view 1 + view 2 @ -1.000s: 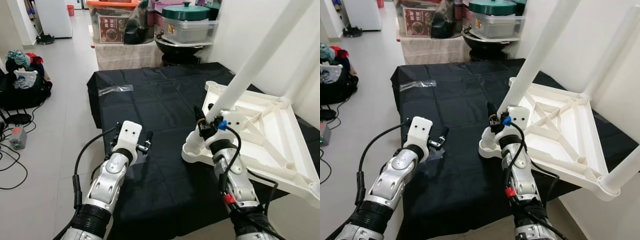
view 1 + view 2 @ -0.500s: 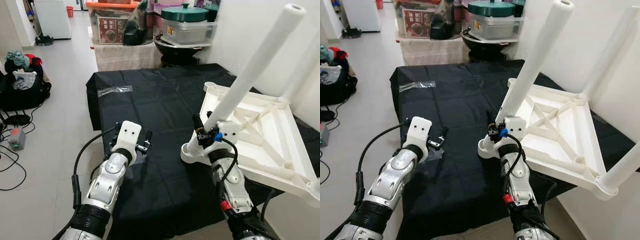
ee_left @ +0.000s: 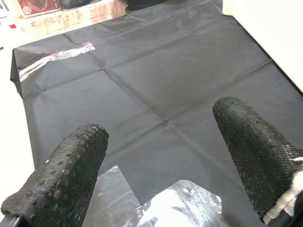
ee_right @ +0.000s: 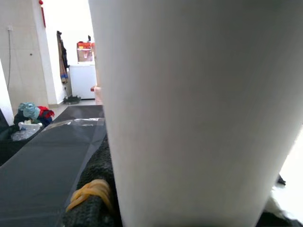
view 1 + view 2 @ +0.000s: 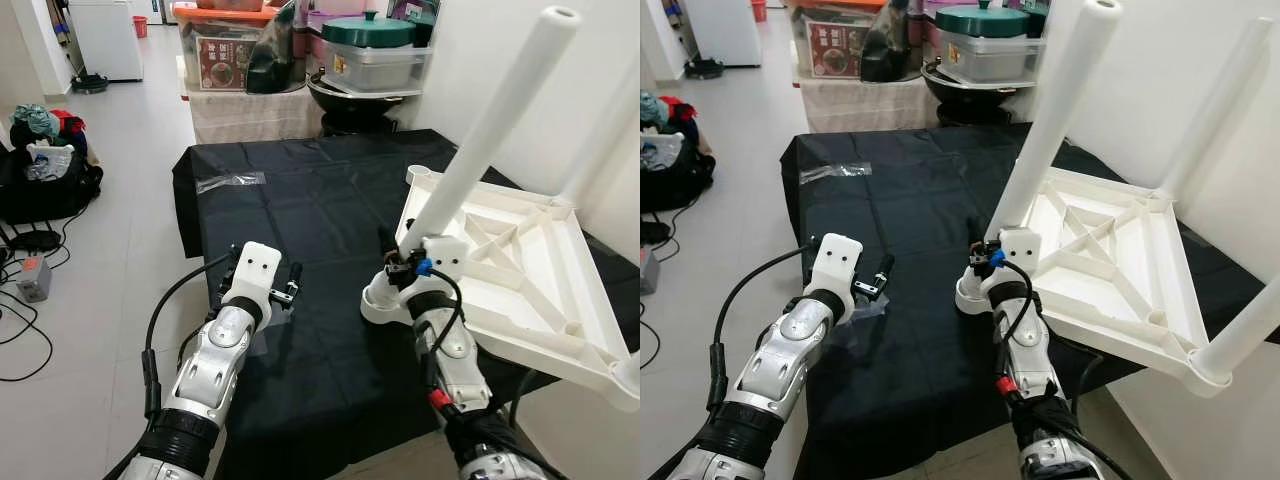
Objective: Building children table
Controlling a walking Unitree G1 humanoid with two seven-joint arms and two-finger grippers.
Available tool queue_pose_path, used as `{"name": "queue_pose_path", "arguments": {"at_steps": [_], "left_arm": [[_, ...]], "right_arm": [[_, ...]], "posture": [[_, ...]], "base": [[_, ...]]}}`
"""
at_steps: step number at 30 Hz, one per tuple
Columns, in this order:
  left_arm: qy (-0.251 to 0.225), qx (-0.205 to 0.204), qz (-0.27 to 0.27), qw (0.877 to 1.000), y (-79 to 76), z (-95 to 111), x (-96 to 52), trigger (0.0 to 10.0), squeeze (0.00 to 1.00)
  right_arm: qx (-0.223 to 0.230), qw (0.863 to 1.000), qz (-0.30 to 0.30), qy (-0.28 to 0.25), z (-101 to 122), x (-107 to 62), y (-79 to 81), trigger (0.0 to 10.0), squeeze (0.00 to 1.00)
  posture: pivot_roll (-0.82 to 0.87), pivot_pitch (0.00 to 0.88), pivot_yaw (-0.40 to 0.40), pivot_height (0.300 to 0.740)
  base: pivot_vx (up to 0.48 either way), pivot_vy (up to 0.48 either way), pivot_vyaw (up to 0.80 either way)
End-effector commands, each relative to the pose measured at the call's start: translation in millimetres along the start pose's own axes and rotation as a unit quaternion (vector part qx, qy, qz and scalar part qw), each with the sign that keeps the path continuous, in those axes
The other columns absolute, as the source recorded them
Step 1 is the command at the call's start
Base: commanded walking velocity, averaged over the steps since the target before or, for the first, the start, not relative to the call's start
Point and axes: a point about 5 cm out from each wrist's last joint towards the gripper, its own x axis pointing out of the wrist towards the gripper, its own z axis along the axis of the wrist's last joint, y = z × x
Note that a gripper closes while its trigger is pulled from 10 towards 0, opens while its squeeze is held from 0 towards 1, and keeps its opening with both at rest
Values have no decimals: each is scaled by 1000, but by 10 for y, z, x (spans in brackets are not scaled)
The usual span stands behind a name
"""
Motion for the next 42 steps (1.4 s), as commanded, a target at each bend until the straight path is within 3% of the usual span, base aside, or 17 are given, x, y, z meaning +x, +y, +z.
{"name": "queue_pose_path", "arguments": {"at_steps": [1,10,16,17,21,28,33,35,38,42], "left_arm": [[0,-1,3,1000,5,-12,-9,10000,0],[1,-3,1,1000,-17,-17,-17,10000,0],[4,-2,2,1000,-7,-31,-28,10000,0],[6,-2,2,1000,-11,-45,-34,10000,0],[10,-1,-4,1000,-41,-64,-35,10000,0],[14,-1,-7,1000,-54,-79,-30,10000,0],[15,-1,-10,1000,-63,-87,-30,10000,0],[18,-1,-12,1000,-65,-96,-29,10000,0],[19,0,-12,1000,-64,-100,-28,10000,0],[20,1,-12,1000,-58,-106,-27,10000,0]], "right_arm": [[0,1000,5,-6,6,11,26,0,0],[-9,1000,14,-6,-3,47,39,0,0],[-16,1000,14,21,-95,13,27,0,0],[-13,998,-5,57,-209,-48,-41,0,0],[5,993,-55,108,-372,-204,-220,0,0],[44,985,-76,149,-487,-365,-291,0,0],[73,980,-55,175,-537,-471,-252,0,0],[95,975,-13,201,-551,-601,-202,0,0],[100,973,-1,207,-544,-638,-191,0,0],[93,967,60,230,-500,-744,-203,0,0]], "posture": [[106,0,-98,740],[103,0,-102,740],[101,0,-106,740],[92,0,-102,740],[76,0,-94,740],[61,0,-87,740],[53,0,-81,740],[48,0,-77,740],[47,0,-77,740],[47,0,-74,740]], "base": [[0,0,0],[0,0,0],[0,0,0],[0,0,0],[0,0,0],[0,0,0],[0,0,0],[0,0,0],[0,0,0],[0,0,0]]}}
